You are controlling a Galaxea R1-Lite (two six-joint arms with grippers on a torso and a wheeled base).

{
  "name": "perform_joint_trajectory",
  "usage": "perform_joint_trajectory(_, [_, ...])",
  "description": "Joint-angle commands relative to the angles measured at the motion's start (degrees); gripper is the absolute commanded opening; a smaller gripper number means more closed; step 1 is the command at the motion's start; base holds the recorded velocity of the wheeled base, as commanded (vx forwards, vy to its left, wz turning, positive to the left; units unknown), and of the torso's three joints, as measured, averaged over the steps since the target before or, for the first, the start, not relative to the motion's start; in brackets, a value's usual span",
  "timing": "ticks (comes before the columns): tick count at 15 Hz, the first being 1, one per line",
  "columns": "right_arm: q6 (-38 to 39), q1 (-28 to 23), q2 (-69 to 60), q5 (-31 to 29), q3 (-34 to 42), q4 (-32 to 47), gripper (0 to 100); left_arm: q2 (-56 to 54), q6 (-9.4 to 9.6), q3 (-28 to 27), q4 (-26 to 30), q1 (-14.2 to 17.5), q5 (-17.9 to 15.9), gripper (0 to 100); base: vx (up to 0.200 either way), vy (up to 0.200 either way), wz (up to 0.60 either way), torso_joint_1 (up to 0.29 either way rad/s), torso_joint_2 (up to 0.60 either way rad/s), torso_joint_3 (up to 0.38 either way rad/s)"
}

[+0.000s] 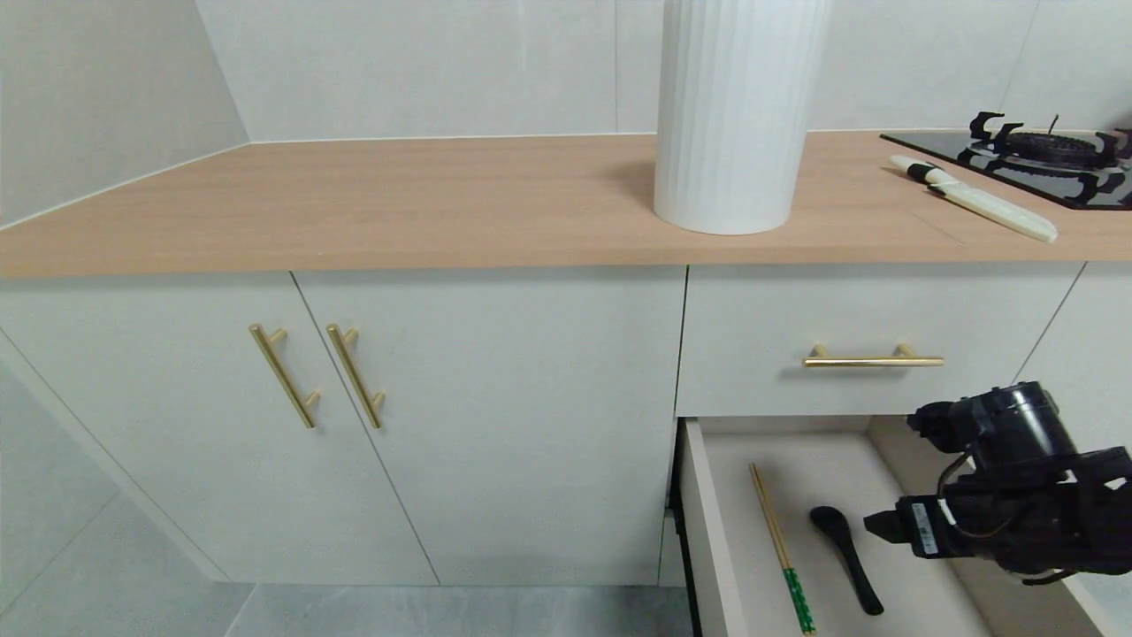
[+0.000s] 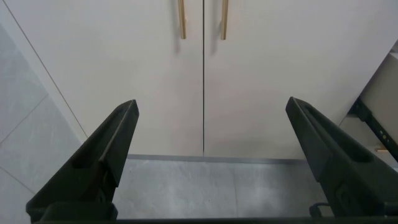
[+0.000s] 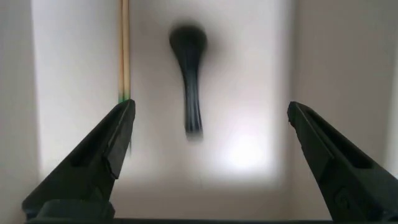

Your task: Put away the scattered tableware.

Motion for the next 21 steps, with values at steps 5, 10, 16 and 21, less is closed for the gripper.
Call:
perform_joint_trajectory(5, [0.2, 0.1, -21.3, 0.1, -13.3, 22.5, 100, 0.0, -0.04, 0.0, 0.0, 0.0, 0.0, 100, 0.0, 0.0, 0.0, 0.0, 0.0, 0.0])
perform_joint_trajectory(10, [0.2, 1.1, -21.9, 0.2, -14.5, 26.2, 100, 0.0, -0.13, 0.0, 0.0, 0.0, 0.1, 100, -0.12, 0.0, 0.0, 0.003, 0.0, 0.002])
perform_joint_trajectory(16, [0.2, 5.3, -21.3, 0.2, -15.4, 34.0, 100, 0.0, -0.13, 0.0, 0.0, 0.0, 0.0, 100, -0.2, 0.0, 0.0, 0.002, 0.0, 0.004])
perform_joint_trajectory(21, [2.3, 8.3, -12.3, 2.0, -15.2, 36.7, 100, 0.0, -0.13, 0.0, 0.0, 0.0, 0.0, 100, -0.12, 0.0, 0.0, -0.001, 0.0, 0.002])
